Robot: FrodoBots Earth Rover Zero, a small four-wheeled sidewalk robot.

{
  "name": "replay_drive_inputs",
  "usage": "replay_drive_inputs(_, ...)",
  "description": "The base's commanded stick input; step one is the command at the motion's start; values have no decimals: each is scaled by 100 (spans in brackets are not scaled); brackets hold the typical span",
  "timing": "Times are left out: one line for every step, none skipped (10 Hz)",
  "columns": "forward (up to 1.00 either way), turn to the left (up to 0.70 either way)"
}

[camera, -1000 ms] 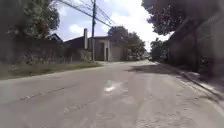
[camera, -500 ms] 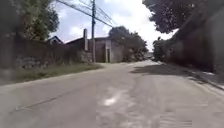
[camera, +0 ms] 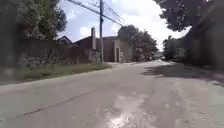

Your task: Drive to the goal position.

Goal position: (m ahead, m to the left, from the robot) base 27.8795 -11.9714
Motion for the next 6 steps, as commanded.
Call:
replay_drive_inputs(100, 0)
replay_drive_inputs(100, 0)
replay_drive_inputs(100, 0)
replay_drive_inputs(100, 0)
replay_drive_inputs(100, 0)
replay_drive_inputs(100, 0)
